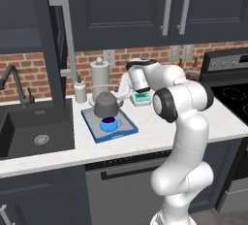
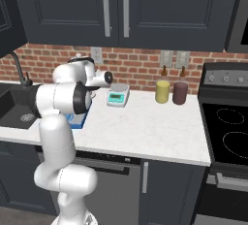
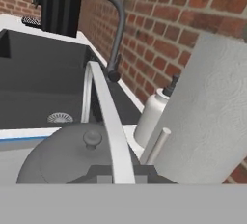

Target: Pick the kettle from the counter and place it on the tray. Then pick the mug from the cabinet and place it on the tray. Then close the cabinet doors.

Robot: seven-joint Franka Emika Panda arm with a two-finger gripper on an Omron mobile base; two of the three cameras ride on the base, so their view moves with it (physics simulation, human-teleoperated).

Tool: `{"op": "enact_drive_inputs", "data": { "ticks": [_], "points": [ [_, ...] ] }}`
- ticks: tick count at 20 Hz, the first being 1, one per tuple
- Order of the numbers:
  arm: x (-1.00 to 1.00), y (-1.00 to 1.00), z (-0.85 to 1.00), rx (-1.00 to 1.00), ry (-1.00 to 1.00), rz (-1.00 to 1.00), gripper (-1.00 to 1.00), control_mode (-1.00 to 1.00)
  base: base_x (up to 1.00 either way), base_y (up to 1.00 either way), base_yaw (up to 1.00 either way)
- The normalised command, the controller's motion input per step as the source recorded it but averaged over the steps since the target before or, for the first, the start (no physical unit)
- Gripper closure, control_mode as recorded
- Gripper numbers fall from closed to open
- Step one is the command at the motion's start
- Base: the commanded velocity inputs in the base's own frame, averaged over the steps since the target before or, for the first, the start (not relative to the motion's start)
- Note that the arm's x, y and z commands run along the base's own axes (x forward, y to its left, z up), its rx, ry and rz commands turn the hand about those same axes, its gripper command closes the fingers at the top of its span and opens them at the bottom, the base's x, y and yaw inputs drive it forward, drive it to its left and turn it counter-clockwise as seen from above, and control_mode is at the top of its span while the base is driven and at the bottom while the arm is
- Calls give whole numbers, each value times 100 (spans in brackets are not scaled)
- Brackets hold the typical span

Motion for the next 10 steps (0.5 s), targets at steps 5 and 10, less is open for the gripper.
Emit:
{"op": "enact_drive_inputs", "data": {
  "ticks": [5, 10],
  "points": [
    [0, 10, -4, 0, 0, 0, 100, -100, 0, 0, 0],
    [-37, 0, 0, 0, -3, 0, 100, -100, 0, 0, 0]
  ]
}}
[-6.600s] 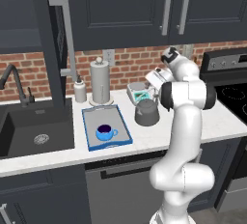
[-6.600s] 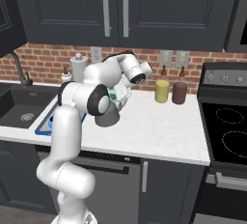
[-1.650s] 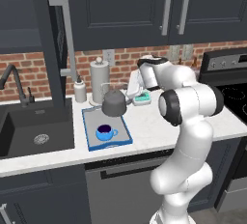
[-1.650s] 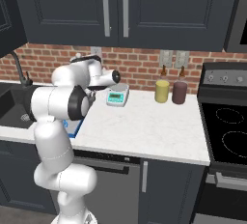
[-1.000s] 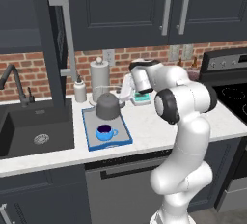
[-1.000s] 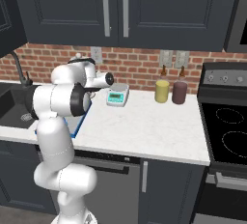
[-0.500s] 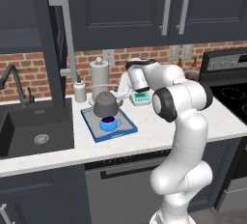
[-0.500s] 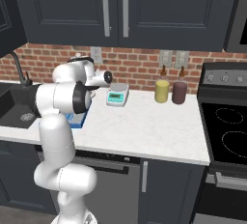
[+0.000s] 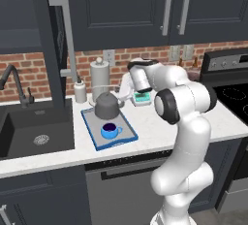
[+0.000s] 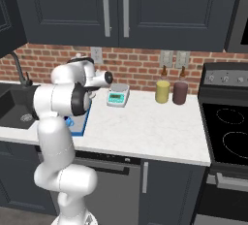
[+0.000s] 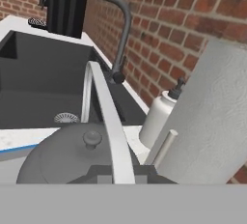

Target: Pick the kettle from the counter and place it on the tray. Then pick the mug from the cabinet and place it on the tray. Then close the cabinet doors.

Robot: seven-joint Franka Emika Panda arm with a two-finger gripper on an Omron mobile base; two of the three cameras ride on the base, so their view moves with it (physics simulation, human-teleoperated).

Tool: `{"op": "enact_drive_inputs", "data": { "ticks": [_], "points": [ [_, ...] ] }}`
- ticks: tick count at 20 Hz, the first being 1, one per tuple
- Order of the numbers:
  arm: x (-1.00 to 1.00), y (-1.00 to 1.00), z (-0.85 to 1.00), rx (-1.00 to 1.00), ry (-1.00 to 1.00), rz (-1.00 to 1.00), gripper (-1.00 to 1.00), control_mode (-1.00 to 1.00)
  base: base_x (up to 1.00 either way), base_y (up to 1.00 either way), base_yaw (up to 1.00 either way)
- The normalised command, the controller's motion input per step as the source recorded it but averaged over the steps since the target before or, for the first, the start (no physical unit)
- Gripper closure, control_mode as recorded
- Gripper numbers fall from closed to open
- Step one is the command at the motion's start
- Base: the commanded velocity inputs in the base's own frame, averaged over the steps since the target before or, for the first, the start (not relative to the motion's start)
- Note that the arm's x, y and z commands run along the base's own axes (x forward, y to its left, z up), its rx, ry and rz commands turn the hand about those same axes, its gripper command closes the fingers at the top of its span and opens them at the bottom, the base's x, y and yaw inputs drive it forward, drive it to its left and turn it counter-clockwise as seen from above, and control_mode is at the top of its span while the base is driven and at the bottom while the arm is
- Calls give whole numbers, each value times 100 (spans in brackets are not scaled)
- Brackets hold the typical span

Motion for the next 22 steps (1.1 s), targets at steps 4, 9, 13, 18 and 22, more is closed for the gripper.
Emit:
{"op": "enact_drive_inputs", "data": {
  "ticks": [4, 9, 13, 18, 22],
  "points": [
    [-24, 0, 0, 0, 0, 0, 100, -100, 0, 0, 0],
    [-3, 8, -4, 0, 0, 0, 100, -100, 0, 0, 0],
    [0, 12, -9, 0, 0, 0, 100, -100, 0, 0, 0],
    [0, 10, -12, 0, 0, 0, 100, -100, 0, 0, 0],
    [0, 3, -14, 0, 1, 0, 100, -100, 0, 0, 0]
  ]
}}
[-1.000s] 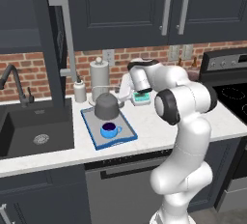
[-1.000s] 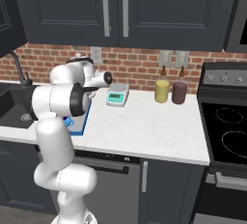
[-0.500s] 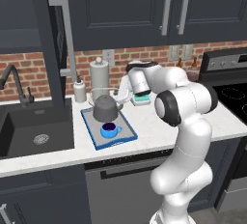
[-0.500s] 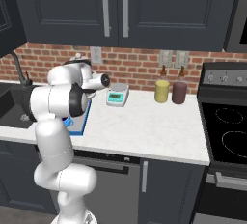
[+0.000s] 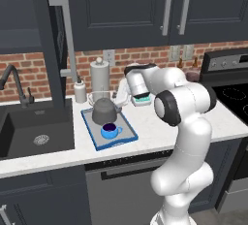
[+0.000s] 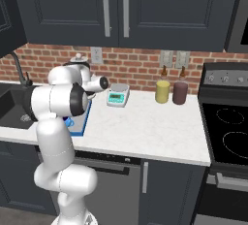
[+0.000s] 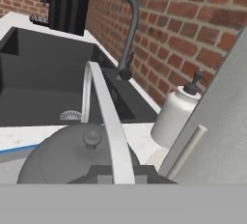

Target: Pick the kettle from the counter and place it on the tray. Then pick the mug from the cabinet and place it on the tray. Then close the cabinet doors.

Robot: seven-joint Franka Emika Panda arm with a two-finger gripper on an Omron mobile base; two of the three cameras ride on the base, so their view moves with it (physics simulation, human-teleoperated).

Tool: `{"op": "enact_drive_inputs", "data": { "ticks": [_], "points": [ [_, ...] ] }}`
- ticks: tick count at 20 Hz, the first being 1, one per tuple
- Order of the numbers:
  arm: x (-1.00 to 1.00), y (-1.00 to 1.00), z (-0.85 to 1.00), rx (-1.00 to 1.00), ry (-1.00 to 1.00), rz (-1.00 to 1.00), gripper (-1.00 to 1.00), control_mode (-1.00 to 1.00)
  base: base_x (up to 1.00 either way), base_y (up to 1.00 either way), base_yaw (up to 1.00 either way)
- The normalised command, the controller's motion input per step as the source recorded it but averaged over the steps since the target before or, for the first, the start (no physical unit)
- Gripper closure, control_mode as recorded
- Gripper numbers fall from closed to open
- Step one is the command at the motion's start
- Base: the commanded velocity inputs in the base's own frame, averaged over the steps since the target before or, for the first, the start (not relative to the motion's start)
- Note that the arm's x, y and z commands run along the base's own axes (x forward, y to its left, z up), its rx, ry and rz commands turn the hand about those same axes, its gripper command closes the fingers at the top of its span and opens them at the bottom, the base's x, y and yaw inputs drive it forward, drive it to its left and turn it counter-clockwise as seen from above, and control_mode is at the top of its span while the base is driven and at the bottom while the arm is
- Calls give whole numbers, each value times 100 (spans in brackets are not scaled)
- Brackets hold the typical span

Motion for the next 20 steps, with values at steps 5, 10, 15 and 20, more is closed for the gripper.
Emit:
{"op": "enact_drive_inputs", "data": {
  "ticks": [5, 10, 15, 20],
  "points": [
    [0, 1, -18, 0, 4, 0, -100, -100, 0, 0, 0],
    [0, 4, -8, 0, 3, 0, -100, -100, 0, 0, 0],
    [-5, 0, 0, 0, 0, 0, -100, -100, 0, 0, 0],
    [-21, 0, 28, 0, 0, 0, -100, -100, 0, 0, 0]
  ]
}}
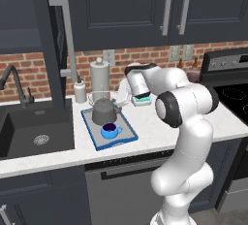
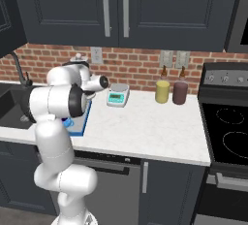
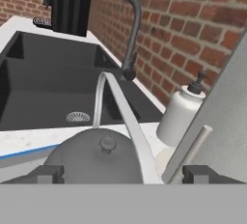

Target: Pick the kettle from the counter and place it on the tray. Then pick the mug from the cabinet and place it on the tray. Then close the cabinet doors.

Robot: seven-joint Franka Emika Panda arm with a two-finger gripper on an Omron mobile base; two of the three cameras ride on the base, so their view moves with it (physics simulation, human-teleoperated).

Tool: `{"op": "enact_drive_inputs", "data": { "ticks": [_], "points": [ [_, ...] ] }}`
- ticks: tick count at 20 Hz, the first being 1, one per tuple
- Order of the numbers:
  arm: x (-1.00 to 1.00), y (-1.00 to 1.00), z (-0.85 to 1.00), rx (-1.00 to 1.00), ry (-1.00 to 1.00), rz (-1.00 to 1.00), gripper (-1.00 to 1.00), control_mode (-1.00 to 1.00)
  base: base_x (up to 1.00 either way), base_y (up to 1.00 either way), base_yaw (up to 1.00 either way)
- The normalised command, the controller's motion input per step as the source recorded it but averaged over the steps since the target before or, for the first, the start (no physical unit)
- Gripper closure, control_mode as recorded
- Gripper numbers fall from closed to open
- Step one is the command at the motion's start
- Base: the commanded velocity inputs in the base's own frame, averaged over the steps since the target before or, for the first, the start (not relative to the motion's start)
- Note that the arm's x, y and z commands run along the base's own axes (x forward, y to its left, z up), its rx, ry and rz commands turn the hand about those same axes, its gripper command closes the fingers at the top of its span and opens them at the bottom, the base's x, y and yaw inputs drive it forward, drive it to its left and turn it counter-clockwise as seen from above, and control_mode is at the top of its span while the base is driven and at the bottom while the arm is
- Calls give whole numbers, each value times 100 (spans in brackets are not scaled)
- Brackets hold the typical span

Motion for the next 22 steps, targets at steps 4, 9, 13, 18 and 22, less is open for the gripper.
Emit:
{"op": "enact_drive_inputs", "data": {
  "ticks": [4, 9, 13, 18, 22],
  "points": [
    [-32, 0, 50, 0, 0, 0, -100, -100, 0, 0, 0],
    [-44, 0, 63, 0, 0, 0, -100, -100, 0, 0, 0],
    [-63, 0, 58, 0, 0, 0, -100, -100, 0, 0, 0],
    [-74, -3, 67, 0, 0, 0, -100, -100, 0, 0, 0],
    [-77, -7, 74, 0, 0, 0, -100, -100, 0, 0, 0]
  ]
}}
